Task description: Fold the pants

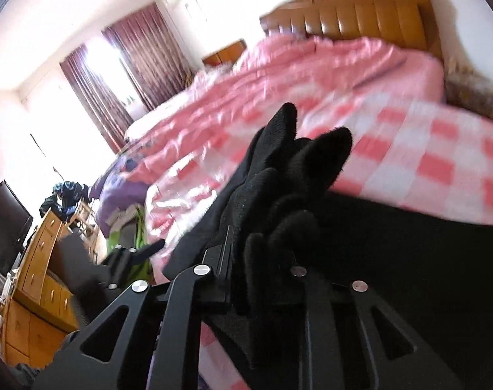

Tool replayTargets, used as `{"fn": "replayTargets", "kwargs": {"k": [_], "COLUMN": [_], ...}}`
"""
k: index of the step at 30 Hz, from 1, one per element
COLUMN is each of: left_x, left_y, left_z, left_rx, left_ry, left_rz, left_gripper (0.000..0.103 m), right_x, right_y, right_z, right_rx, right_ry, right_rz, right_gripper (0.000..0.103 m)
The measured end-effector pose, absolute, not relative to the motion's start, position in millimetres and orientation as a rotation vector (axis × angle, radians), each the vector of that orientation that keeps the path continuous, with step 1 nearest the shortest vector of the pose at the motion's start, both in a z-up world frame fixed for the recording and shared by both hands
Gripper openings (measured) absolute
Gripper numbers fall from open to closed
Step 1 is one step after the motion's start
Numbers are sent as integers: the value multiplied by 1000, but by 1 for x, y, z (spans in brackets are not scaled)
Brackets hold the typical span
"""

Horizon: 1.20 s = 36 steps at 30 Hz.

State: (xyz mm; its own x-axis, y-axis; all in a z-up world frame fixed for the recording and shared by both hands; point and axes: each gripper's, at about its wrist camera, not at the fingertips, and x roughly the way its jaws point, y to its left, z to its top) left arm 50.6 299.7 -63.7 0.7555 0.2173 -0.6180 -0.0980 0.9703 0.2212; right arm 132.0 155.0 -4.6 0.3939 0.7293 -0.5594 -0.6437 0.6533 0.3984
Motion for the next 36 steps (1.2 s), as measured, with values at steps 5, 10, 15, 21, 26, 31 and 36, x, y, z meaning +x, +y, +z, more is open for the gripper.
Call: {"fn": "replayTargets", "kwargs": {"k": [5,10,15,21,26,31,36], "left_x": [58,64,67,66,65,64,63], "left_y": [278,248,239,236,237,237,237], "left_z": [-54,-58,-65,-65,-65,-66,-66], "left_rx": [210,292,314,347,329,327,320], "left_ry": [677,687,703,709,704,694,686], "left_rz": [156,141,168,186,200,205,217], "left_gripper": [92,93,93,93,95,95,95], "right_x": [121,113,109,109,107,88,96], "right_y": [90,25,-3,-4,-8,-25,-12], "right_z": [15,-29,-87,-85,-87,-61,-54], "right_rx": [161,245,337,347,320,229,237], "right_ry": [694,781,880,871,899,778,765], "right_rz": [797,678,616,626,587,480,565], "right_gripper": [18,18,18,18,56,81,69]}}
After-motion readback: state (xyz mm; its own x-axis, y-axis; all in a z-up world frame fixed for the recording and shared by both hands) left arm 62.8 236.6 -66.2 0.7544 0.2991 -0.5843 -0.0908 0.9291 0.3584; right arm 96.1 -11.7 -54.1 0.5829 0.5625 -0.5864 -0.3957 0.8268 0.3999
